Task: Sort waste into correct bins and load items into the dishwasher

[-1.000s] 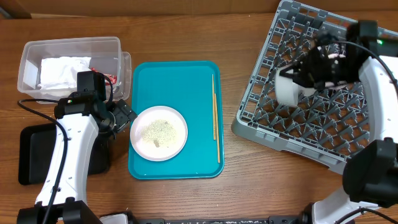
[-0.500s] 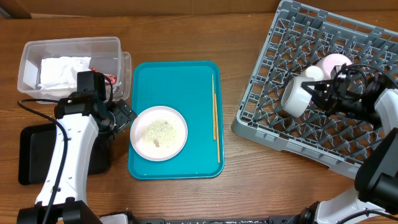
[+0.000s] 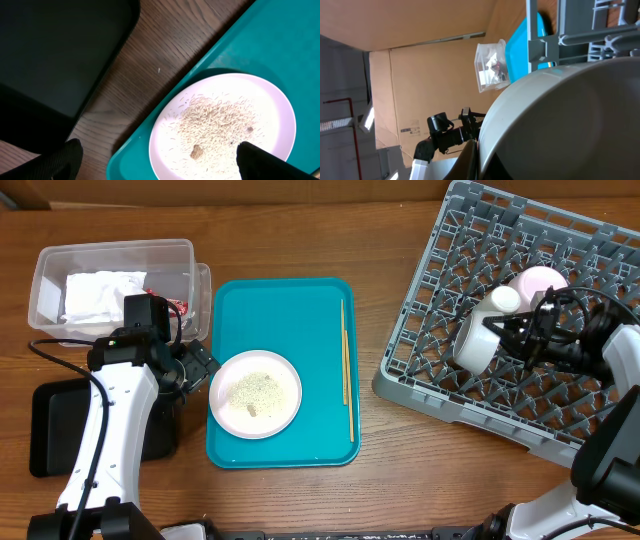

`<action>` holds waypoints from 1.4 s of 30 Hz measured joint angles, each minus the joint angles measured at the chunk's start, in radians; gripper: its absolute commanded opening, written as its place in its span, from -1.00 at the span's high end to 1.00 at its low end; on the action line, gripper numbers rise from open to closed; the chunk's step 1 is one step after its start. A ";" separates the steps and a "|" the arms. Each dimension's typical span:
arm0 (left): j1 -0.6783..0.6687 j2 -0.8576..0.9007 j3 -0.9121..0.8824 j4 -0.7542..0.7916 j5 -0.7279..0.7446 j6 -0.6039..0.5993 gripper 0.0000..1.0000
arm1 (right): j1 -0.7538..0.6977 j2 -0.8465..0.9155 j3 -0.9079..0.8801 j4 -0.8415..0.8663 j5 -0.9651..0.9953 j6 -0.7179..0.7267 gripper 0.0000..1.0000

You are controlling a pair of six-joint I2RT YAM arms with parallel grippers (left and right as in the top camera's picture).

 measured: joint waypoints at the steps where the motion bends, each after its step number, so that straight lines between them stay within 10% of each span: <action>1: 0.000 0.000 0.000 0.000 0.000 0.000 -0.99 | 0.000 0.000 0.000 0.000 0.005 0.003 0.92; 14: 0.000 0.000 0.000 0.000 0.000 0.000 -1.00 | -0.050 -0.001 0.041 -0.066 0.222 0.076 0.07; 29: 0.000 0.000 0.000 0.000 0.000 0.000 -1.00 | -0.054 -0.038 0.389 -0.269 0.831 0.300 0.10; 42: 0.000 0.000 0.000 0.000 0.000 0.000 -1.00 | 0.338 -0.124 0.395 -0.224 0.929 0.300 0.35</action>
